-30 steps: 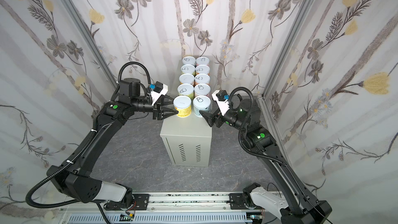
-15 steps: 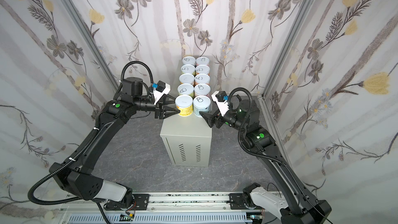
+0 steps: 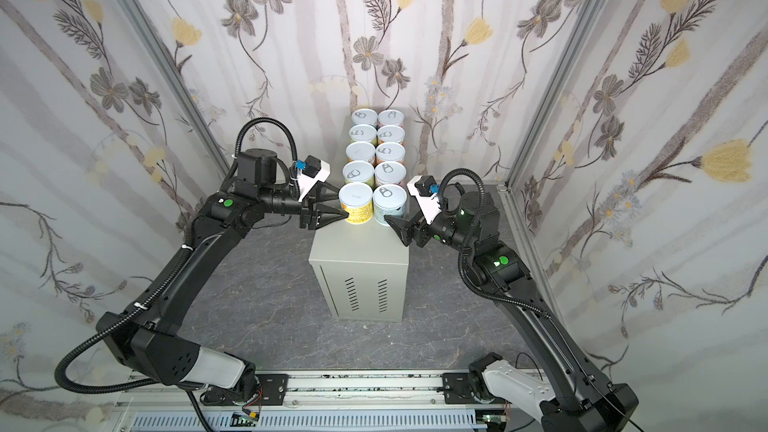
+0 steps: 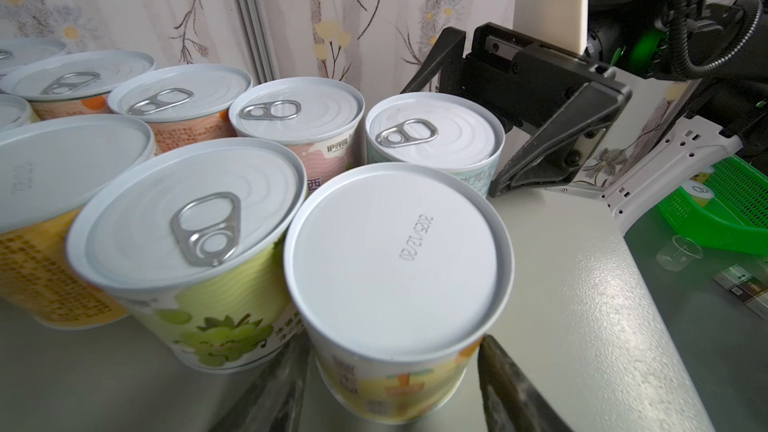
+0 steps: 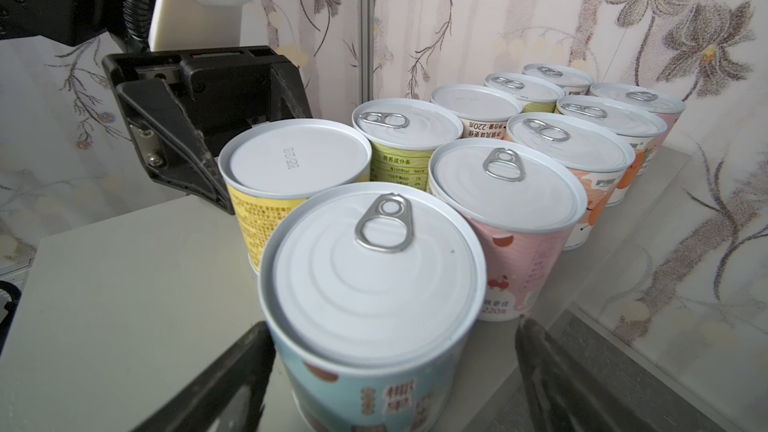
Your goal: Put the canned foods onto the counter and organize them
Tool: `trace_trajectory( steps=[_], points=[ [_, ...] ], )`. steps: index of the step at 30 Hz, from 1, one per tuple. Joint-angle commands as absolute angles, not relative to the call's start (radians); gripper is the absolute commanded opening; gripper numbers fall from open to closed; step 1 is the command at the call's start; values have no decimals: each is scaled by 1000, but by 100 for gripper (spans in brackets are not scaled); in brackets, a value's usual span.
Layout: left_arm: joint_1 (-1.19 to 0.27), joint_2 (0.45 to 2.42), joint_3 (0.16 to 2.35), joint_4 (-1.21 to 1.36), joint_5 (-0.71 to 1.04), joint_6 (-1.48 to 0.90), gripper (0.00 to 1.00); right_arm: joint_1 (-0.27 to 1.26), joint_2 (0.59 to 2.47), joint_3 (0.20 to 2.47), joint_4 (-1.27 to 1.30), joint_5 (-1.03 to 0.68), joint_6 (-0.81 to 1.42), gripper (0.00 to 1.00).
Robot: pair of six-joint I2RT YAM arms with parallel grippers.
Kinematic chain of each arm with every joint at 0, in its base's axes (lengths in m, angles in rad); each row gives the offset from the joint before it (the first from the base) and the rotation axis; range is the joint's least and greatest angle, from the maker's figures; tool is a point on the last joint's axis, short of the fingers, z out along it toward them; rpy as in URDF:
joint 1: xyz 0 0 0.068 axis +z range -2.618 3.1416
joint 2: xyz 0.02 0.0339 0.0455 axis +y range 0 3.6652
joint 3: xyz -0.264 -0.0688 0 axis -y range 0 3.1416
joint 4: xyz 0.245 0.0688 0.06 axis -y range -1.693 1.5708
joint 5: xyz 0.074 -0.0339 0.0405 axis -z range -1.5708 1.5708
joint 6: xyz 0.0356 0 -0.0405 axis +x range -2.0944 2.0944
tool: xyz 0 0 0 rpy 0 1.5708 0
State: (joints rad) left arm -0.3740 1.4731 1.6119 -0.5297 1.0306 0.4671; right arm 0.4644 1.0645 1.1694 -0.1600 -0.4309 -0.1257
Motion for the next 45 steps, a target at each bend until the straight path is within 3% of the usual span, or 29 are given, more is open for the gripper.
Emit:
trace_trajectory(
  steps=[1, 7, 16, 20, 23, 35, 45],
  points=[
    [-376, 1470, 1623, -535, 1028, 472, 64, 465, 1068, 1171, -133, -429, -144, 91],
    [-377, 1435, 1607, -535, 1008, 473, 76, 466, 1070, 1194, -135, -432, -144, 100],
    [-307, 1297, 1519, -472, 913, 490, 92, 463, 1026, 1248, -148, -412, -133, 100],
    [-211, 1210, 1418, -319, 908, 423, 99, 451, 982, 1244, -135, -316, -138, 100],
    [-137, 1142, 1303, -126, 862, 322, 100, 442, 950, 1210, -100, -133, -132, 100],
    [16, 1064, 873, 310, 193, 105, 100, 269, 801, 846, 238, 346, -60, 100],
    [65, 1066, 579, 513, -22, -6, 100, 147, 871, 391, 662, 334, 32, 100]
  ],
)
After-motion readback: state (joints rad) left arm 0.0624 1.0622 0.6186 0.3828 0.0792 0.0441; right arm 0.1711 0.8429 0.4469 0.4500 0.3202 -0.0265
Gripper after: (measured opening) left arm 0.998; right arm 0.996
